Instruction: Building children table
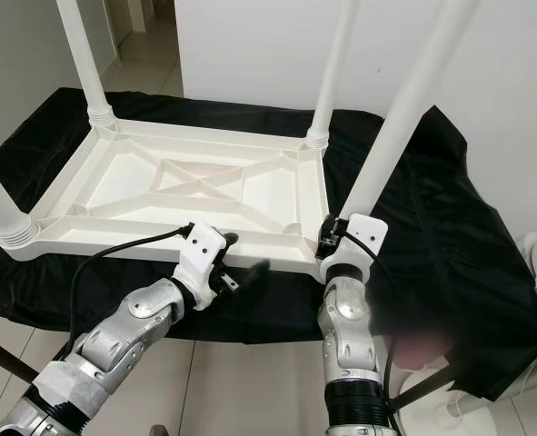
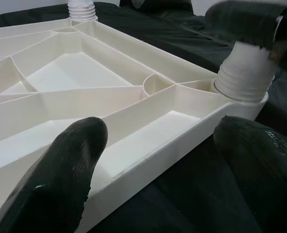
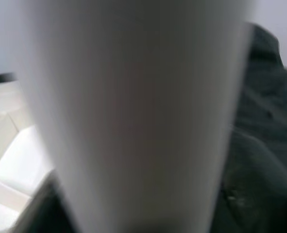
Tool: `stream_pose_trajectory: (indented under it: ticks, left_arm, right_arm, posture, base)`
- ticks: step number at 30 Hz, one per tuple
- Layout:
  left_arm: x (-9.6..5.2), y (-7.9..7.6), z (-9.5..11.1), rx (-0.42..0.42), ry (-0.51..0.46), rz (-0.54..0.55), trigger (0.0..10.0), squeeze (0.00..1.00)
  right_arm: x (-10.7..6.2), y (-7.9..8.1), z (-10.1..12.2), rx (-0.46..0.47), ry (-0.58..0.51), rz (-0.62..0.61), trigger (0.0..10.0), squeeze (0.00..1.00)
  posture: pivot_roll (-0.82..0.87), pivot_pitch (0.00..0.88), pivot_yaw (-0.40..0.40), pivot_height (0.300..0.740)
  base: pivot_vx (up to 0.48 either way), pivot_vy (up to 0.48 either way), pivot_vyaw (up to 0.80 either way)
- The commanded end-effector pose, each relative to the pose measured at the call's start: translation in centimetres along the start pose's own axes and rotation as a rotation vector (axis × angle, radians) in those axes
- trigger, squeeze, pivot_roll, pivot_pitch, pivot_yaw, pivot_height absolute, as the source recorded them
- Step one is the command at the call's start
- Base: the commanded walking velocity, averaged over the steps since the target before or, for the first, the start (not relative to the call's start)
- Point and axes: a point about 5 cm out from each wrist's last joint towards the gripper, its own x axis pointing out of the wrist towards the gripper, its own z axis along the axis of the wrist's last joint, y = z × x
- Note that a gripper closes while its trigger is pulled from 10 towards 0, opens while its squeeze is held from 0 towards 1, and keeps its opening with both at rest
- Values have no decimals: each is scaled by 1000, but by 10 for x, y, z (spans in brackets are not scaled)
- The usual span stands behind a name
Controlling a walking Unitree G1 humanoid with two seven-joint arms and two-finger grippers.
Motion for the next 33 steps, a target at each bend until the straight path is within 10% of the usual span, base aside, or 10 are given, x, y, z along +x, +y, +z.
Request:
stream_pose_trajectory:
  ticks: [1, 3, 4, 13, 29, 31, 32, 33]
  left_arm:
    - [1, -7, 0, 1, 10, -153, 10000, 0]
    - [1, -7, 0, 4, 11, -150, 10000, 0]
    - [1, -8, 1, 4, 12, -148, 10000, 0]
    - [0, -7, 2, 2, 29, -156, 10000, 0]
    - [1, -6, 6, 9, 23, -178, 10000, 0]
    - [2, -6, 7, 8, 22, -179, 10000, 0]
    - [2, -6, 8, 10, 21, -179, 10000, 0]
    - [2, -6, 8, 10, 21, -179, 10000, 0]
  right_arm:
    - [0, -7, 6, 13, -34, 10, 10000, 1000]
    - [1, -7, 5, -10, -29, 80, 10000, 929]
    - [1, -8, 3, 9, -5, 160, 10000, 0]
    - [-2, -11, 1, -86, 27, 554, 10000, 0]
    - [17, -27, -5, -151, 73, 753, 9490, 0]
    - [19, -27, -5, -154, 72, 759, 8784, 0]
    - [25, -30, -4, -163, 72, 766, 0, 0]
    - [25, -30, -4, -163, 72, 766, 0, 0]
  posture:
    - [-2, 0, -52, 740]
    - [-2, 0, -52, 740]
    - [-2, 0, -49, 740]
    - [-1, 0, -38, 740]
    - [-2, 0, -25, 740]
    - [-2, 0, -25, 740]
    - [0, 0, -25, 740]
    - [0, 0, -25, 740]
  base:
    - [0, 0, 0]
    - [0, 0, 0]
    - [0, 0, 0]
    - [0, 0, 0]
    - [0, 0, 0]
    - [0, 0, 0]
    - [0, 0, 0]
    - [0, 0, 0]
